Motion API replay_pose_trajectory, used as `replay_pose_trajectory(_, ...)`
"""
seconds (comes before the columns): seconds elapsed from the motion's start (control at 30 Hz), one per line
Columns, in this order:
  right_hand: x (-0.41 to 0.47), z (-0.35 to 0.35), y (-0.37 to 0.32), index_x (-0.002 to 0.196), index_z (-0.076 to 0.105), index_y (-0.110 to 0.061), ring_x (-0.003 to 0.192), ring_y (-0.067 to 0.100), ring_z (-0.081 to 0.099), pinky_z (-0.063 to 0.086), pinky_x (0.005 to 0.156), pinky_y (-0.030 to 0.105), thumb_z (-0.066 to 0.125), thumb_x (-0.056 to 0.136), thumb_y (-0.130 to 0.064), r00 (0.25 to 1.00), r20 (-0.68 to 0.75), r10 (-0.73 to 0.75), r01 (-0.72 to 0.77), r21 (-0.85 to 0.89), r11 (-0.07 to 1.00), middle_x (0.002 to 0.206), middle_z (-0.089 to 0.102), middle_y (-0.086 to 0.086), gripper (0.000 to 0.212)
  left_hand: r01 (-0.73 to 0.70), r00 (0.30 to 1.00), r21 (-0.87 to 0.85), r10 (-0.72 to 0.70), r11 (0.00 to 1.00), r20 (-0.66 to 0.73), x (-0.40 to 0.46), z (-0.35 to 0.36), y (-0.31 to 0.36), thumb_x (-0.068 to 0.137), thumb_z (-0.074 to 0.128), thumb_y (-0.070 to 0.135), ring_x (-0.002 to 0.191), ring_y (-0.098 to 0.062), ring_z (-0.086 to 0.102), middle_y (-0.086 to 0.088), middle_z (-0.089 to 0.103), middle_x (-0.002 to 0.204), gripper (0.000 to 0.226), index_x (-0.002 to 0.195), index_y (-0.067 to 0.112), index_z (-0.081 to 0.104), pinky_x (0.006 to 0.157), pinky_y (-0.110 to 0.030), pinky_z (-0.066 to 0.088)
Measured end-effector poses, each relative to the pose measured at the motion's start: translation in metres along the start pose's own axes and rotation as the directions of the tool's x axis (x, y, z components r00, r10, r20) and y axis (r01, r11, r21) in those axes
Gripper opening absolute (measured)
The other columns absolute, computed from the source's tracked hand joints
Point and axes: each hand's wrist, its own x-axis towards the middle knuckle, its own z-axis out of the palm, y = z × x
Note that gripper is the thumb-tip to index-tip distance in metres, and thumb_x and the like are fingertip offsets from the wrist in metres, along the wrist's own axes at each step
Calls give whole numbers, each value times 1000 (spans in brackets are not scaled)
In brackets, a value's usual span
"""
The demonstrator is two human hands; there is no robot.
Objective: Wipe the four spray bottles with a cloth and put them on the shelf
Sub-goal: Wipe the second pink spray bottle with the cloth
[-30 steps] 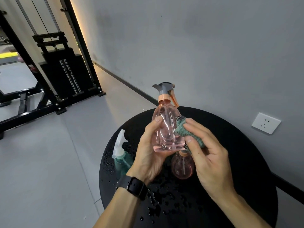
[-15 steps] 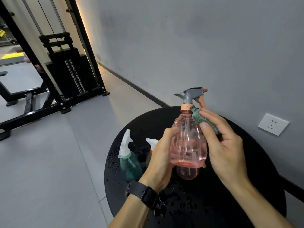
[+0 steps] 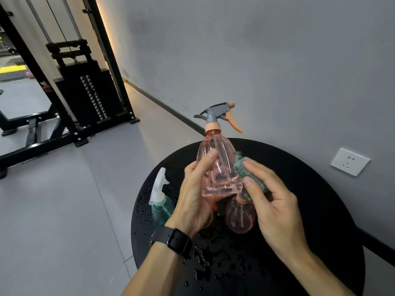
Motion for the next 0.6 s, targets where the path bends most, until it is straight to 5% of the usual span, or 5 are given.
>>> replay_pose_trajectory(0.07,-4,1,2,121,60,-32,123,-1,53,46,101,21,56,89,-18,1000,1,-31,31,-25,999,129,59,-21,35,-18,1000,-23,18,1000,2,1,-1,2,70,82,37,98,-34,69,-25,61,130,67,126,6,59,77,-47,58)
replay_pose_trajectory(0.17,-7,0,5,122,59,-31,124,1,53,45,100,18,58,93,-15,998,-4,-62,61,-37,997,130,59,-18,33,-18,1000,-66,18,998,-7,0,0,3,76,77,34,98,-33,69,-27,55,136,67,131,5,53,75,-47,57)
replay_pose_trajectory(0.27,-6,-1,3,121,60,-31,124,0,53,46,98,17,57,92,-15,997,-22,-71,70,-34,997,131,58,-19,33,-15,998,-12,15,1000,60,-2,1,4,84,70,33,90,-27,70,-19,69,110,43,118,7,62,73,-45,58)
replay_pose_trajectory(0.47,7,-8,-3,123,61,-28,123,3,55,53,96,39,56,90,-18,996,-90,-11,13,21,1000,130,59,-19,35,-16,998,254,0,967,62,-7,3,-7,86,57,51,99,-27,69,-8,72,113,47,116,18,69,100,-59,50)
replay_pose_trajectory(0.6,16,-10,-6,122,62,-29,117,-5,56,48,88,9,57,93,-8,992,-123,20,-18,17,1000,122,63,-20,35,21,999,389,-35,921,29,-11,8,-11,93,45,59,102,-31,71,-11,74,112,53,120,18,67,100,-55,50)
